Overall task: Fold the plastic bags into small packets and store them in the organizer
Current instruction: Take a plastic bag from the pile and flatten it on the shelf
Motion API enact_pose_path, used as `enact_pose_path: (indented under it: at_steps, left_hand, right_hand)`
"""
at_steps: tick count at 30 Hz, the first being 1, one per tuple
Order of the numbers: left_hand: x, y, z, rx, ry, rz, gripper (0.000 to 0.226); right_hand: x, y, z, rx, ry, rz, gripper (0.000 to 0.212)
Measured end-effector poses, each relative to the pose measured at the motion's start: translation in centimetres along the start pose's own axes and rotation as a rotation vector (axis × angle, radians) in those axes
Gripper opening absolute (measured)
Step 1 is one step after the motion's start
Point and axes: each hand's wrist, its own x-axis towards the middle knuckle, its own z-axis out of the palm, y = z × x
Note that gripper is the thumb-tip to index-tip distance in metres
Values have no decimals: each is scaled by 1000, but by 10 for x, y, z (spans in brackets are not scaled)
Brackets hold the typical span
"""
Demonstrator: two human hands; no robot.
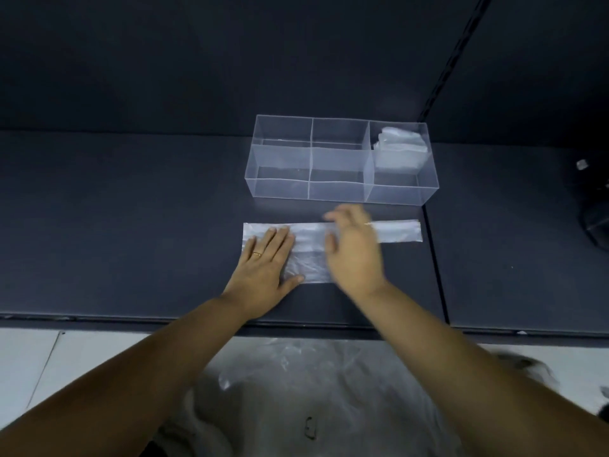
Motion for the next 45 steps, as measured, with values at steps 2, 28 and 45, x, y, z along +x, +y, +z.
enact_pose_path:
  at_steps: [2, 28, 45]
  left_hand:
    - [-1, -1, 1, 33, -28, -9, 81]
    - [-3, -7, 15, 46, 46, -10, 82]
    - [-34, -1, 19, -196, 513, 163, 31]
  right_hand:
    - [-5, -19, 27, 26, -182, -41, 40]
    - [-47, 56, -14, -93, -200, 71, 3]
    - [-46, 21, -50, -191, -422, 76, 55]
